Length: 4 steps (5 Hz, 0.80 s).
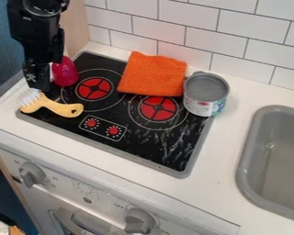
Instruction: Moved the orange clothe at the lower middle of the burner
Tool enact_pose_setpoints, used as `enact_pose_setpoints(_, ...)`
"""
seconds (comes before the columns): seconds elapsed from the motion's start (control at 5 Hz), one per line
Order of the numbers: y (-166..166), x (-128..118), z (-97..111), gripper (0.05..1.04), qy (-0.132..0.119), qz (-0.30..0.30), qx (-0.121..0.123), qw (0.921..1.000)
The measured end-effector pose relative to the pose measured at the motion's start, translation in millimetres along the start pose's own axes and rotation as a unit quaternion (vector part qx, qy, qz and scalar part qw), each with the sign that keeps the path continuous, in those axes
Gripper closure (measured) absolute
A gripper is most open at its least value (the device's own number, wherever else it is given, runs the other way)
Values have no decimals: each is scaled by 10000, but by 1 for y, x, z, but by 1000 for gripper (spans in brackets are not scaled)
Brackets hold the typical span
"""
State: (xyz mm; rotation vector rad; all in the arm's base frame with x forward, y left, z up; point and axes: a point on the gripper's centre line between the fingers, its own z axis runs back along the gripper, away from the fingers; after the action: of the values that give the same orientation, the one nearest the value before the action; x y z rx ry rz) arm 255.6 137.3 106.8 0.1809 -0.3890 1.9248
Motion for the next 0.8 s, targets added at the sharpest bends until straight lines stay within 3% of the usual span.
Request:
enact_pose_setpoints(0.2, 2, -3, -7, 83, 8, -17, 127, 9999)
enact_pose_setpoints(0.6, -11, -23, 4, 83, 9, -129, 160, 9998)
enact_pose_setpoints(0.8, -28, -42, 16, 83, 236, -264, -2, 9994)
